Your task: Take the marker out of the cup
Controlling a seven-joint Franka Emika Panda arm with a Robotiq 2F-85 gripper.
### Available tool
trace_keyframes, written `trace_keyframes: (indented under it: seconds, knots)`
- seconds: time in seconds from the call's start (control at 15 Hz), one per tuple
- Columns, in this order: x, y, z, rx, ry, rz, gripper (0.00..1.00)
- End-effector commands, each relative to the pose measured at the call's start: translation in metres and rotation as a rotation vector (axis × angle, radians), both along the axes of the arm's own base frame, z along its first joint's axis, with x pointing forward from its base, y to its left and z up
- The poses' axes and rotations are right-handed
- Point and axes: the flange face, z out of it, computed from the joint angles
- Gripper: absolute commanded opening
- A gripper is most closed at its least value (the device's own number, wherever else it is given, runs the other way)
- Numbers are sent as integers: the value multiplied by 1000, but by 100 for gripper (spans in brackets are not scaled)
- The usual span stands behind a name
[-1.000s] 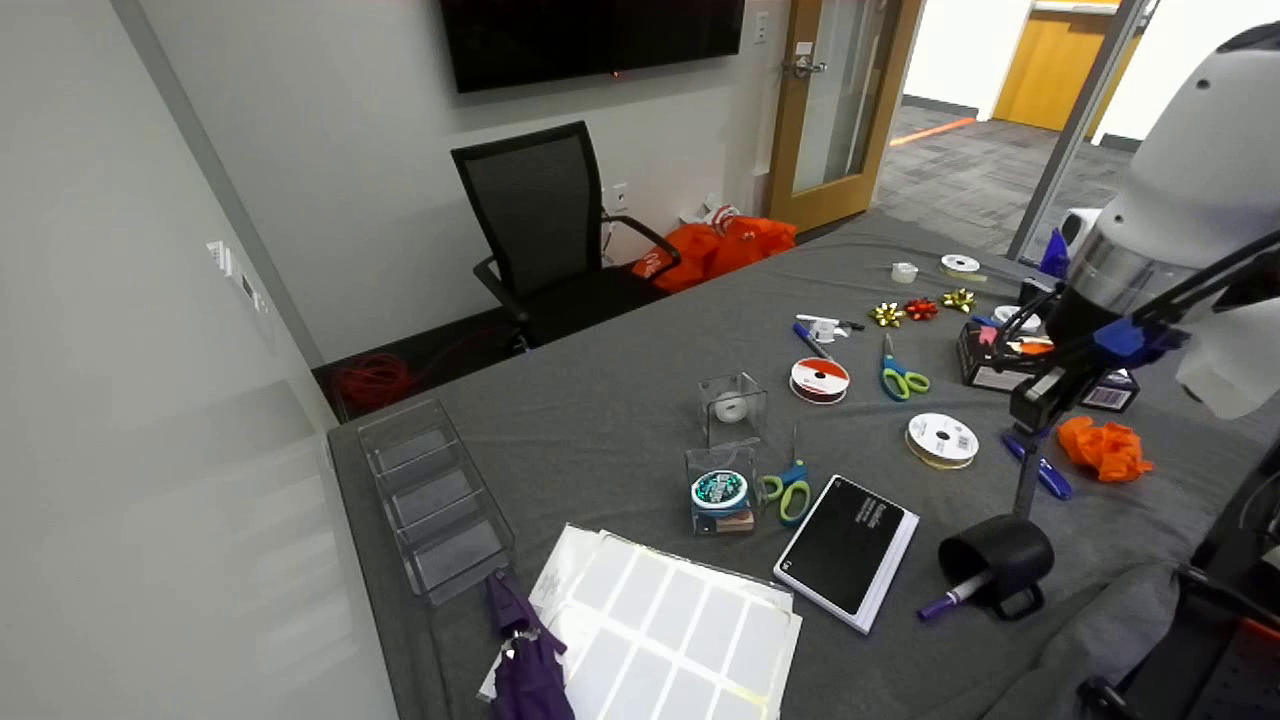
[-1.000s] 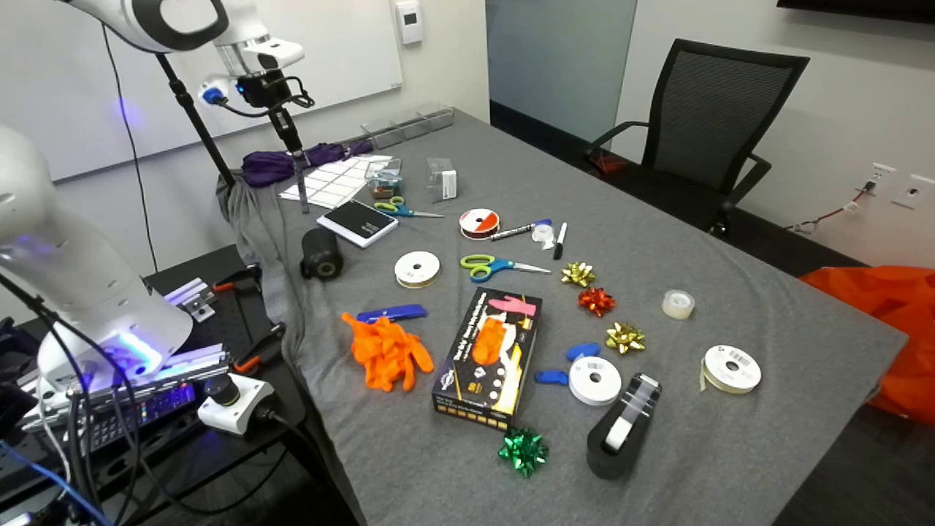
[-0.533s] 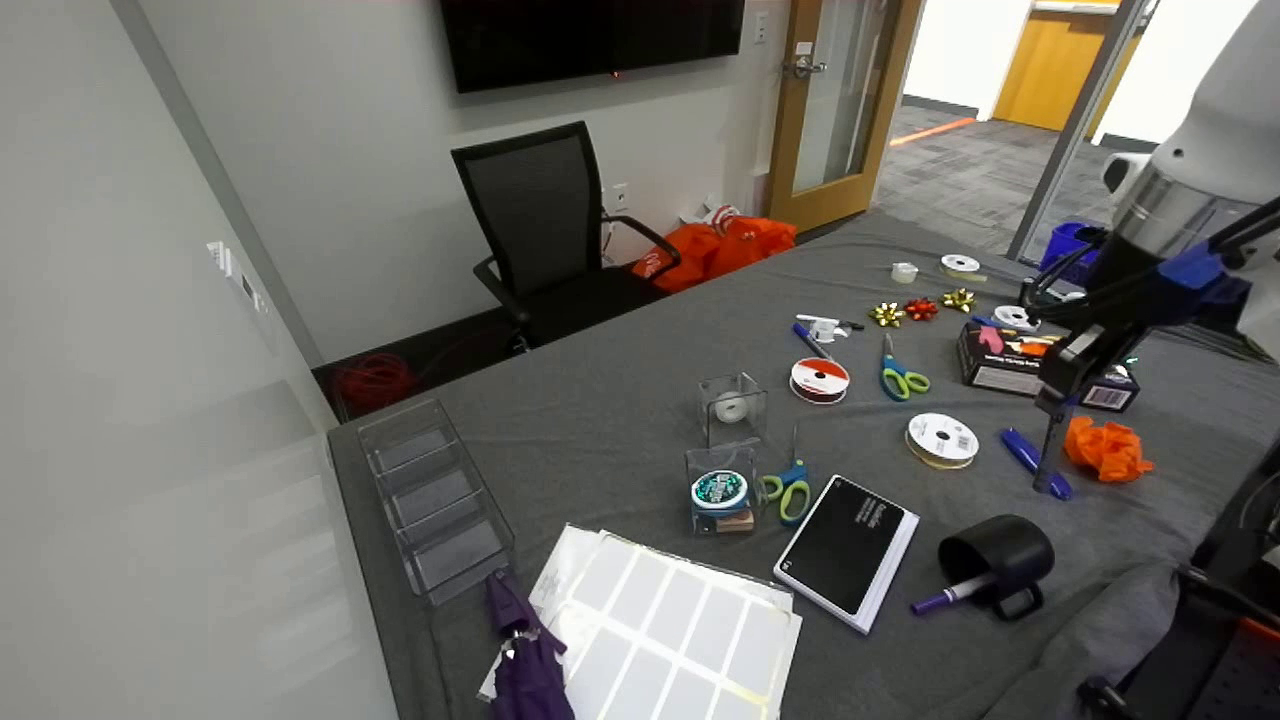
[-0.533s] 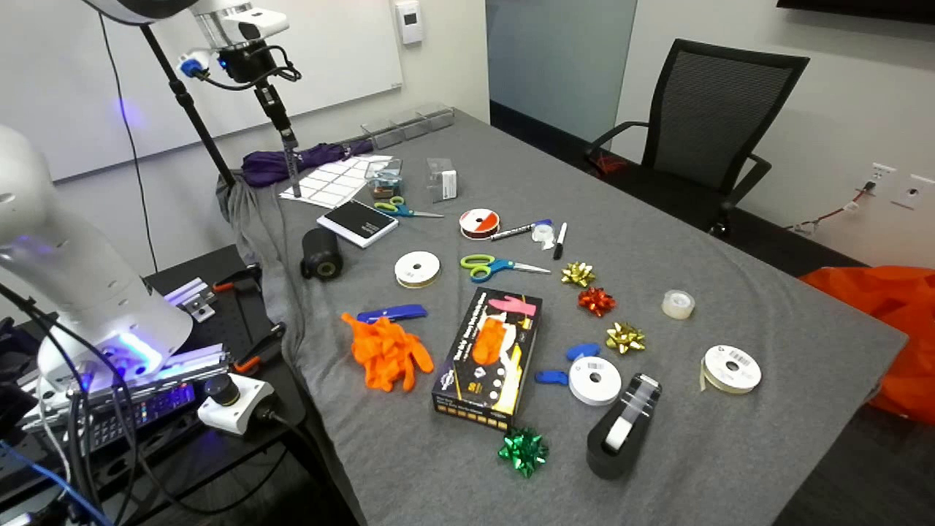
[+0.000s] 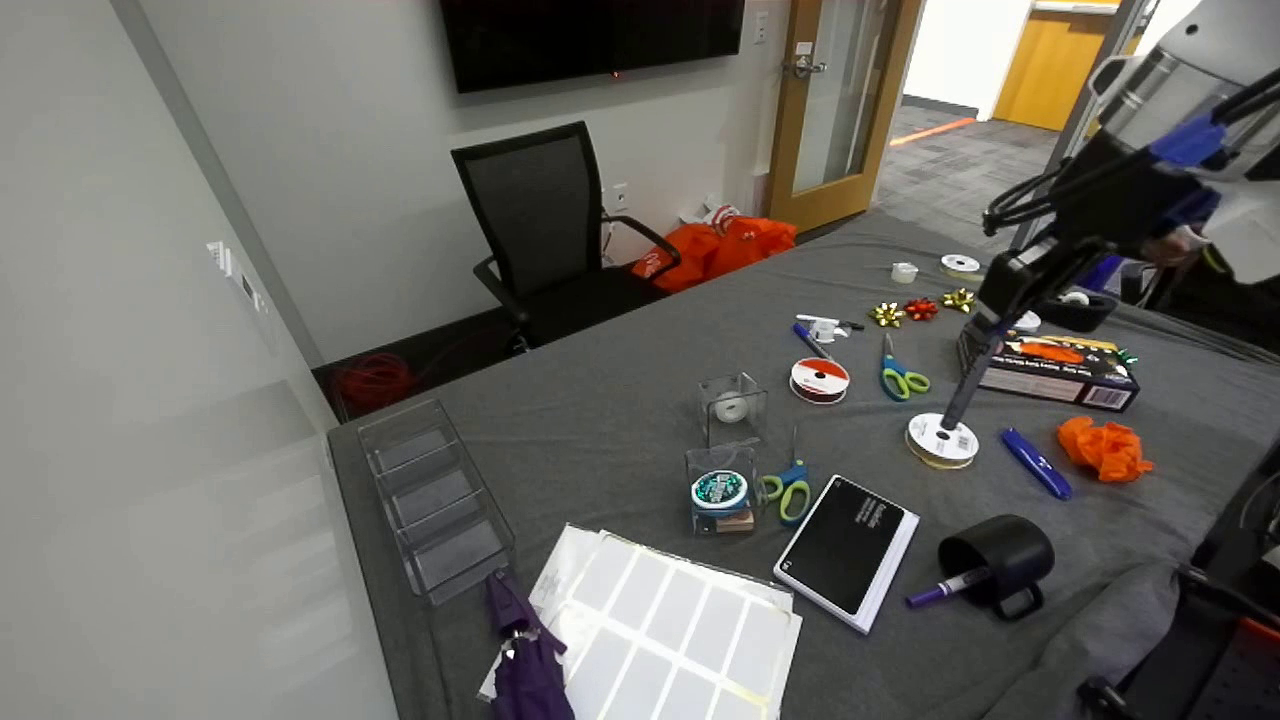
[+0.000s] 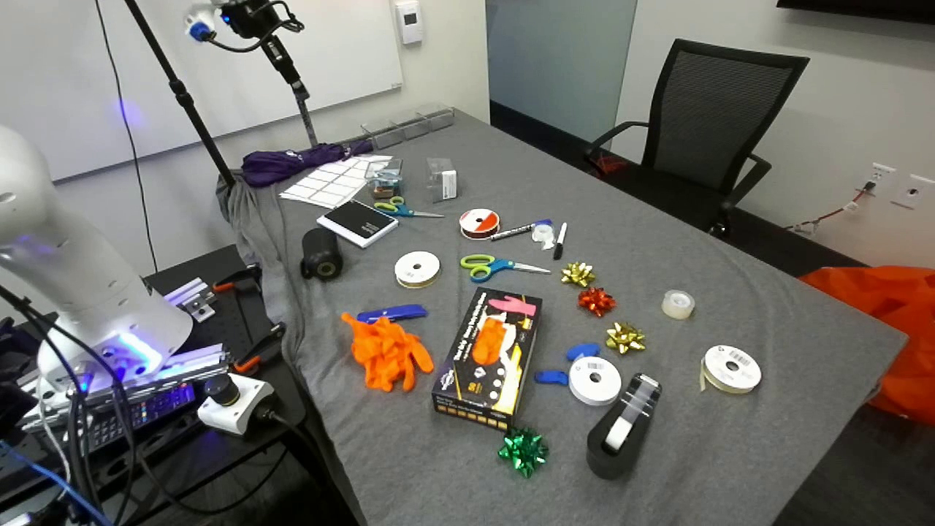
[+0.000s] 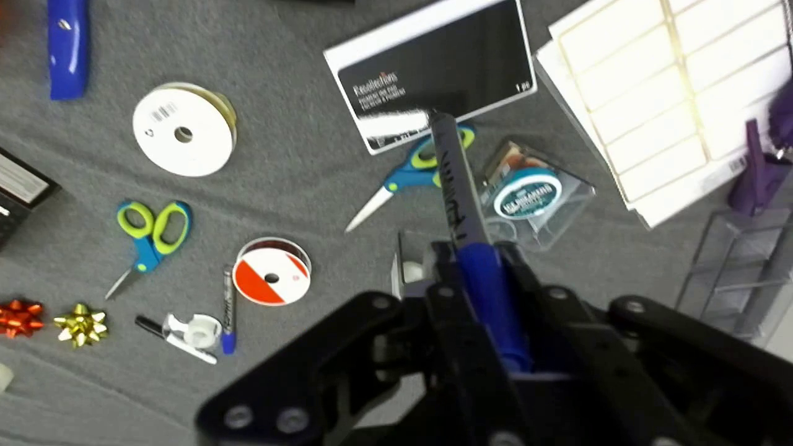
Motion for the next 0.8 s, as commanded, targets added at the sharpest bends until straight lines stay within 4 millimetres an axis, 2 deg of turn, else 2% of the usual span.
trace_keyframes:
  seconds: [0.0,0.13,0.27,0.33,0.47,0.6,0.73]
  knots:
    - [52,26,-6,65,-128,-45,5]
    - [80,33,-6,84,-260,-42,5]
    - [111,29,-15,79,-388,-13,5]
    - [126,22,-23,77,-443,-3,5]
    - [149,-7,-23,52,-515,-9,5]
    - [168,-30,-23,13,-549,-17,5]
    - [183,-45,-24,-36,-565,-26,5]
